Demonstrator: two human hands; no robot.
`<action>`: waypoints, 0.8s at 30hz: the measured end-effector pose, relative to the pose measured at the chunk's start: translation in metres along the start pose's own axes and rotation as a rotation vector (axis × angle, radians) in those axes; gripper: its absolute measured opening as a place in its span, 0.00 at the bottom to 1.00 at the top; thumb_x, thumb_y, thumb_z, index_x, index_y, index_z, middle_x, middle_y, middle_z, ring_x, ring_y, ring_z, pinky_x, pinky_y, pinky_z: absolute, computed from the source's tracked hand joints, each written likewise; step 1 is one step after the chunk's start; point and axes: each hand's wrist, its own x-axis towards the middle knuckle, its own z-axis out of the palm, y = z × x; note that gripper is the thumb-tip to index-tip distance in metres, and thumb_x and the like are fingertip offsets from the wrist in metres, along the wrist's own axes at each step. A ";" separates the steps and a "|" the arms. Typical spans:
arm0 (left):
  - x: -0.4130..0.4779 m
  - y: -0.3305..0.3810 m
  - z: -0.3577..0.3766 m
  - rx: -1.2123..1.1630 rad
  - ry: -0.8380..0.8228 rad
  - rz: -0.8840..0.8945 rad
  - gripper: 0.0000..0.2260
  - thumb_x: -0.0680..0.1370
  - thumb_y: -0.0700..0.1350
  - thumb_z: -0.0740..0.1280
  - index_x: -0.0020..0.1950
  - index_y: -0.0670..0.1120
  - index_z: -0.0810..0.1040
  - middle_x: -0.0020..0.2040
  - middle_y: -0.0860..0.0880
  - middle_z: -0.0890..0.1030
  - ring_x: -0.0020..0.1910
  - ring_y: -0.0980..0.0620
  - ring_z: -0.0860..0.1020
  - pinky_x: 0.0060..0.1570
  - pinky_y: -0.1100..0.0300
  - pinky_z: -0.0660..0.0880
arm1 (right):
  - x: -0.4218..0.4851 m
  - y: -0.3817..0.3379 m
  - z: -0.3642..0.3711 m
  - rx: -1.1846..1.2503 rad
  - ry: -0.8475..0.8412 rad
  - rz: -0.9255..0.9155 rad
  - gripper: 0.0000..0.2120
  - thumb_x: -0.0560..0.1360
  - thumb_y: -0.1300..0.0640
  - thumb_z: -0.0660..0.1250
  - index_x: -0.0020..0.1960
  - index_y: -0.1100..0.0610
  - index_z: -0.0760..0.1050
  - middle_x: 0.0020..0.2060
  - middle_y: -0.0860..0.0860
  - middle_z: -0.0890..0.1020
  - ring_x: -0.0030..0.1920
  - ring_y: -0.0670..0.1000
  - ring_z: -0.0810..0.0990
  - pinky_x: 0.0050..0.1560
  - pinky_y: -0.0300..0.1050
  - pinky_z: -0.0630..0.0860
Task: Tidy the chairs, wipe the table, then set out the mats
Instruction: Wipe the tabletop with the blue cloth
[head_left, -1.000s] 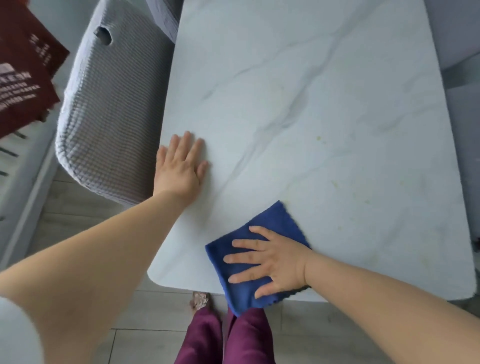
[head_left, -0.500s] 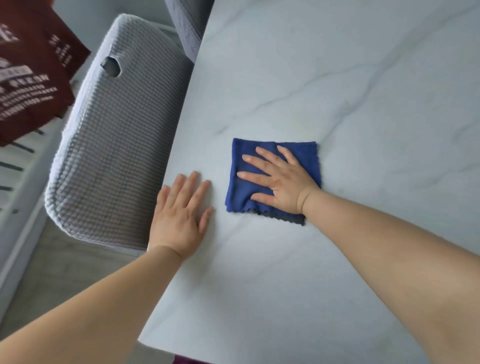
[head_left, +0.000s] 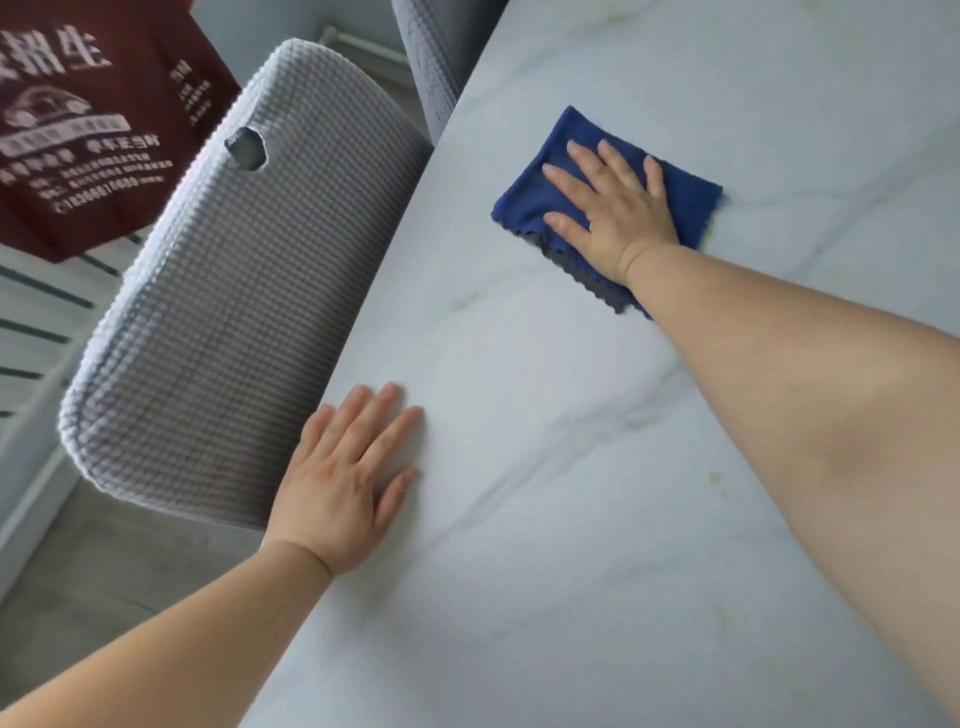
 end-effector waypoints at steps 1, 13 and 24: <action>-0.001 0.001 0.000 0.000 -0.003 -0.003 0.26 0.79 0.58 0.52 0.76 0.52 0.62 0.77 0.50 0.60 0.76 0.47 0.57 0.74 0.45 0.53 | -0.006 -0.005 0.003 0.030 0.003 0.061 0.28 0.78 0.34 0.40 0.77 0.38 0.44 0.78 0.43 0.44 0.78 0.50 0.42 0.75 0.62 0.41; -0.004 0.004 -0.003 -0.005 -0.014 -0.028 0.28 0.78 0.60 0.47 0.76 0.52 0.61 0.77 0.49 0.60 0.77 0.45 0.56 0.74 0.47 0.51 | -0.279 -0.146 0.065 0.223 0.063 0.105 0.29 0.77 0.35 0.49 0.76 0.42 0.56 0.78 0.47 0.55 0.78 0.56 0.52 0.73 0.66 0.47; -0.005 0.007 -0.004 0.009 -0.012 -0.016 0.28 0.79 0.60 0.47 0.76 0.51 0.59 0.78 0.48 0.58 0.77 0.44 0.55 0.74 0.45 0.52 | -0.418 -0.178 0.106 0.083 -0.074 -0.304 0.30 0.75 0.33 0.50 0.75 0.39 0.57 0.77 0.45 0.56 0.77 0.55 0.51 0.72 0.68 0.44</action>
